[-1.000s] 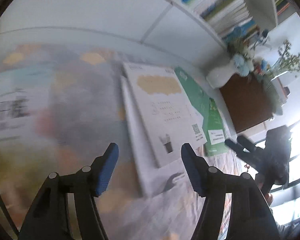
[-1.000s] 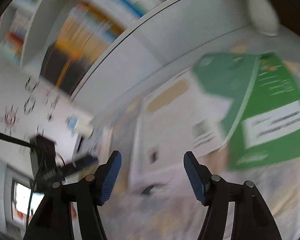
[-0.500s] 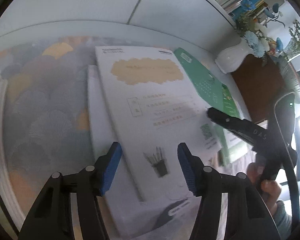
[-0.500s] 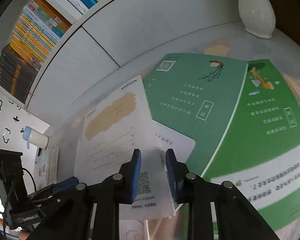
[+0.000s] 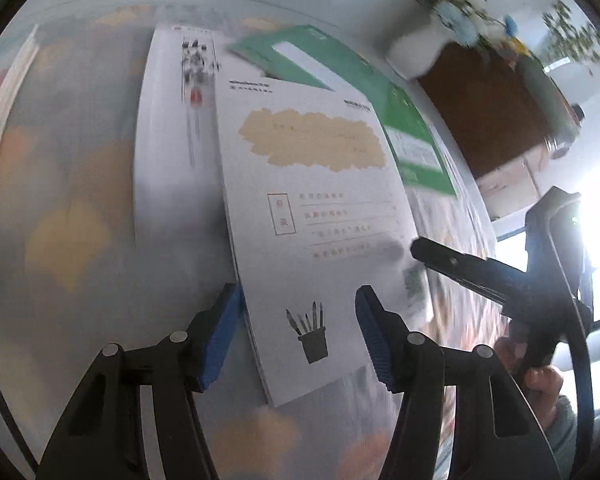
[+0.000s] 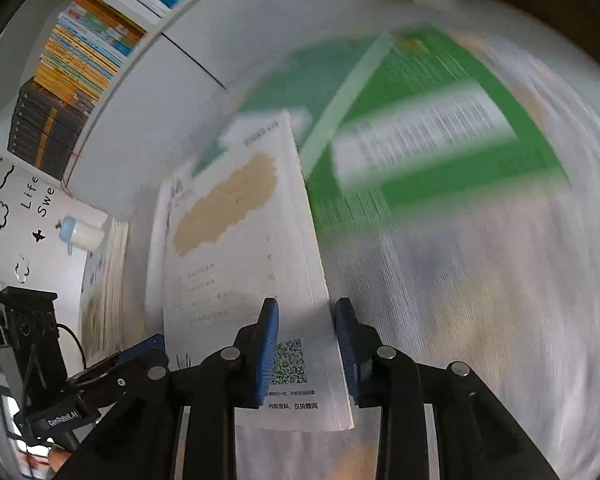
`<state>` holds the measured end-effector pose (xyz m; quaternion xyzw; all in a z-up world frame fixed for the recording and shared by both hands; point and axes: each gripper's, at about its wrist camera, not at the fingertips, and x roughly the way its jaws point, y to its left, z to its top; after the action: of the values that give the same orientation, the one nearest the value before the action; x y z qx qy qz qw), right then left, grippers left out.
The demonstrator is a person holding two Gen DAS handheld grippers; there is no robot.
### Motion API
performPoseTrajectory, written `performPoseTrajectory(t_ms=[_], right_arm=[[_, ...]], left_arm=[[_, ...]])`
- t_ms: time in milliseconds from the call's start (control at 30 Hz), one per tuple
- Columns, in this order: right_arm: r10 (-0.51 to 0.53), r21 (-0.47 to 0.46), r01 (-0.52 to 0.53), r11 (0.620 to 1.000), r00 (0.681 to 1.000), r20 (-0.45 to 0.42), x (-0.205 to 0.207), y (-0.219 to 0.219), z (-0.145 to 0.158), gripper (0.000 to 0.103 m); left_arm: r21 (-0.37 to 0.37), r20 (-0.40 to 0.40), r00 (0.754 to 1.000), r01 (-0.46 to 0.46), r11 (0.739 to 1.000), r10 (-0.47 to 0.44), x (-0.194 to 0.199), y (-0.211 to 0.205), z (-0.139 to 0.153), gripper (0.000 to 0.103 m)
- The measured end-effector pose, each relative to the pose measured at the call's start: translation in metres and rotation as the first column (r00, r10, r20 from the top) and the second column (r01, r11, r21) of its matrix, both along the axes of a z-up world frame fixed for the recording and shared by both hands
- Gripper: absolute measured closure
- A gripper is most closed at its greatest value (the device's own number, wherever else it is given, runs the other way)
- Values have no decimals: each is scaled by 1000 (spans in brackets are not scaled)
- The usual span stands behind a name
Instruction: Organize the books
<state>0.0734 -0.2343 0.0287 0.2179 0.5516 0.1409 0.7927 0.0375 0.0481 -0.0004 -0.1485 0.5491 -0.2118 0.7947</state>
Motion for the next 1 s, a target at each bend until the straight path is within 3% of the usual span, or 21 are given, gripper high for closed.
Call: performPoseTrajectory(t_ms=[100,200,367,433,533,600,633,733,900,1000], right_arm=[[24,24,-23,999,999,-42,-45,-10,1,74],[53,21,-52,998,997,-50,-63,-17,2,74],[43,78,-43,996,999,-7,-42,-20,-8,74],[31,114,-30,993,1000,-2,-36,-19,-8,65],[29,193,-23,981,999,-25,-36,-25,-8,63],[28,306,-20,952,999,-24,-41,-33,-2,64],[30,395,-24,918,999,-10,-46,-37,6,64],[63,516,-80,853,997,51,-57,-31,34,64],[157,548,-209,810,978,140,-56,19,74,64],[226,562,-289,775,957,179,-50,62,89,64]], left_arm=[[-15,-22,999,25,1000,-25,-24,0,-1,47],[-25,-37,999,14,1000,-15,-31,3,-3,47],[-49,-41,999,25,998,-27,-27,3,-7,47],[-76,-46,999,12,997,-16,-27,7,-8,47],[-97,-37,999,7,995,-11,-31,11,-10,47],[-111,-40,999,3,994,-7,-33,13,-10,47],[-121,-42,999,-1,993,-4,-33,14,-11,47],[-140,-52,999,-17,990,10,-35,18,-10,47],[-122,-7,991,-131,984,131,-52,51,9,47],[-105,37,966,-251,962,255,-69,93,26,47]])
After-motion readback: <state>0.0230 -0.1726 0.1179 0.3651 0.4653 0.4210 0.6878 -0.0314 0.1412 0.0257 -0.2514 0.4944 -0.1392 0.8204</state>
